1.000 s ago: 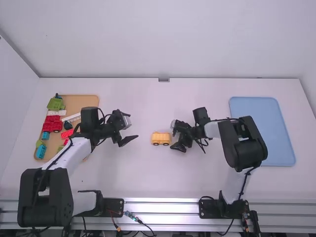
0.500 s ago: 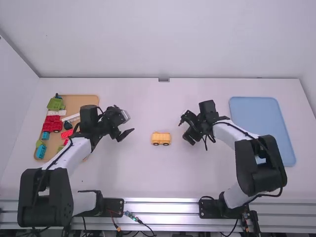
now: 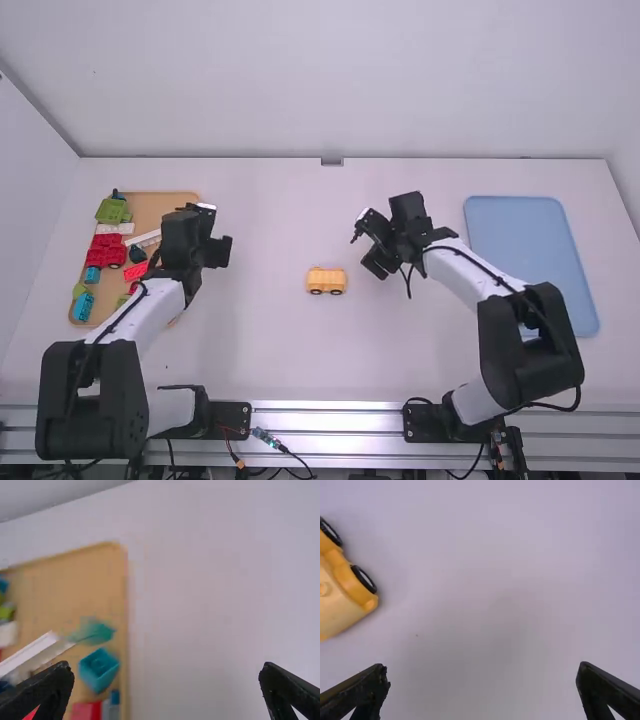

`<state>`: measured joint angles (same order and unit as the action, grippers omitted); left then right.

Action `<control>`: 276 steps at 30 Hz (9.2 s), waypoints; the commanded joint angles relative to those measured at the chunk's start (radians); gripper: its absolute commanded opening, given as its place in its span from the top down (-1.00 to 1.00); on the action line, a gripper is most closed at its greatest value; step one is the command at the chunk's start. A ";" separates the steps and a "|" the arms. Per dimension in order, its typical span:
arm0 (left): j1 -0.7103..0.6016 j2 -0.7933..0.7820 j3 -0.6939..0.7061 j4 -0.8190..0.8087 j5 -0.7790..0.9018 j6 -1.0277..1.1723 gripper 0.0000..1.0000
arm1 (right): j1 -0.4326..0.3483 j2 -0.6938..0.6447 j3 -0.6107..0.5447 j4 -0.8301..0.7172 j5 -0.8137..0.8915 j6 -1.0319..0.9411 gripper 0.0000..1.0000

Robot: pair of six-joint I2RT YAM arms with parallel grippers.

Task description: Assemble lego blocks to make yellow taxi

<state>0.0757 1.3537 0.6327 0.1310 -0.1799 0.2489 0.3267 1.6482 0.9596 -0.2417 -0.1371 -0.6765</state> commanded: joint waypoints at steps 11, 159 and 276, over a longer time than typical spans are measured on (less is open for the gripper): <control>0.168 0.005 0.051 -0.056 -0.056 -0.119 -0.98 | -0.014 -0.016 0.023 0.032 0.037 -0.045 -0.99; 0.526 0.320 0.217 -0.369 0.295 -0.037 0.13 | -0.057 -0.016 0.023 0.157 0.026 -0.087 -0.99; 0.468 0.227 -0.016 -0.182 0.269 -0.104 0.43 | -0.057 -0.016 0.023 0.151 0.000 -0.080 -0.99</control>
<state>0.5396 1.5818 0.6289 -0.0399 0.0925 0.1463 0.2699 1.6482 0.9600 -0.0872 -0.1287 -0.7647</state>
